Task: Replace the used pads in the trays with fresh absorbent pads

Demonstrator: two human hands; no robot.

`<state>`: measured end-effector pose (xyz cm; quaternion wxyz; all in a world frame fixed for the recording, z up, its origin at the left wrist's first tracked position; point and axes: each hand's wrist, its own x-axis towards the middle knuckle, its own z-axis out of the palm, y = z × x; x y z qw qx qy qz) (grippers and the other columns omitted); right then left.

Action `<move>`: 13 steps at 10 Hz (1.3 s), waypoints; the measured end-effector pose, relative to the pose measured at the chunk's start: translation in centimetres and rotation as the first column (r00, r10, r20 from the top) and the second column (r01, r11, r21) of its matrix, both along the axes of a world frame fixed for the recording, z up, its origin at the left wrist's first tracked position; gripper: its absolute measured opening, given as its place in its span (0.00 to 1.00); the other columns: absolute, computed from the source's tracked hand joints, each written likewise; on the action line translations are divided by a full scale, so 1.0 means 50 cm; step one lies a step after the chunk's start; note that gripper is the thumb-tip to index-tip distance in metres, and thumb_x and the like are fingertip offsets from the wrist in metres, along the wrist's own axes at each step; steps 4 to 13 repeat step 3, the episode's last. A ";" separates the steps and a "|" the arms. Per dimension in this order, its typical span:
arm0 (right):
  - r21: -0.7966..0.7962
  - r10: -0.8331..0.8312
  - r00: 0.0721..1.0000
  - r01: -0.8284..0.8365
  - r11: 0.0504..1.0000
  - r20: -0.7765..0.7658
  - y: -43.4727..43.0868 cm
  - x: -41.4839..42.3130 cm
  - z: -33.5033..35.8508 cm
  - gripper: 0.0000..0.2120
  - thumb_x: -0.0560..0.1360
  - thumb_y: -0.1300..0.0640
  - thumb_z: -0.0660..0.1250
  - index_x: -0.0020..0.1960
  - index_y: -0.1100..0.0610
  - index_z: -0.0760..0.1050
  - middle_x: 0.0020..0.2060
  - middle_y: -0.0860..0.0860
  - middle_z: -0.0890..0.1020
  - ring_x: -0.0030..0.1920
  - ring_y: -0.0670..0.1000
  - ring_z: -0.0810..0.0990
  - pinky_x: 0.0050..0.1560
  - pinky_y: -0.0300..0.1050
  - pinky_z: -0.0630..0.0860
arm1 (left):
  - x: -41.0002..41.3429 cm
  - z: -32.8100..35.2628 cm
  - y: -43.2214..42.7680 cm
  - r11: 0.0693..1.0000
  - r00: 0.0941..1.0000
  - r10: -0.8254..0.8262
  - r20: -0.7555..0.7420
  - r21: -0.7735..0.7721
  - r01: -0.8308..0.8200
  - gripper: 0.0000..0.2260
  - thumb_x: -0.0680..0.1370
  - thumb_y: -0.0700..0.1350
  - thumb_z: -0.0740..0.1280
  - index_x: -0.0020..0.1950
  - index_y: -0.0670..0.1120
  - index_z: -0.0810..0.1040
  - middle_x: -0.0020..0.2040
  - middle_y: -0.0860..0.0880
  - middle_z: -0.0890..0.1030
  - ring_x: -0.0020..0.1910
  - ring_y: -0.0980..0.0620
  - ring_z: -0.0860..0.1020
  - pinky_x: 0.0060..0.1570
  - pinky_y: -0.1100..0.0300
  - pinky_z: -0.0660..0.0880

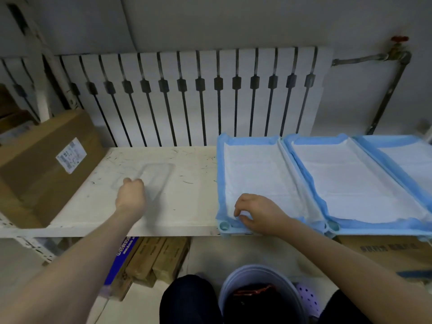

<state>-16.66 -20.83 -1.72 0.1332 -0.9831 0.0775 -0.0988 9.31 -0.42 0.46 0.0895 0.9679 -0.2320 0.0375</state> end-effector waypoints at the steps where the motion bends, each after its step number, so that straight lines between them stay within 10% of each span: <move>1: -0.004 -0.009 1.000 0.009 1.000 0.005 -0.011 0.006 -0.016 0.08 0.75 0.59 0.64 0.49 0.56 0.81 0.49 0.51 0.80 0.48 0.51 0.78 0.49 0.42 0.74 | 0.049 -0.008 0.004 0.995 0.994 0.102 -0.033 -0.012 -0.103 0.14 0.75 0.30 0.60 0.61 0.33 0.72 0.61 0.35 0.66 0.54 0.34 0.74 0.51 0.47 0.74; 3: 0.012 -0.046 0.998 0.047 0.999 -0.044 -0.006 -0.010 -0.037 0.08 0.76 0.59 0.63 0.51 0.60 0.78 0.48 0.54 0.79 0.48 0.55 0.78 0.45 0.41 0.71 | 0.048 -0.026 0.000 0.979 0.971 0.195 -0.137 0.087 -0.184 0.24 0.76 0.34 0.62 0.70 0.35 0.58 0.69 0.35 0.58 0.64 0.36 0.68 0.55 0.50 0.73; 13: 0.012 -0.046 0.998 0.047 0.999 -0.044 -0.006 -0.010 -0.037 0.08 0.76 0.59 0.63 0.51 0.60 0.78 0.48 0.54 0.79 0.48 0.55 0.78 0.45 0.41 0.71 | 0.048 -0.026 0.000 0.979 0.971 0.195 -0.137 0.087 -0.184 0.24 0.76 0.34 0.62 0.70 0.35 0.58 0.69 0.35 0.58 0.64 0.36 0.68 0.55 0.50 0.73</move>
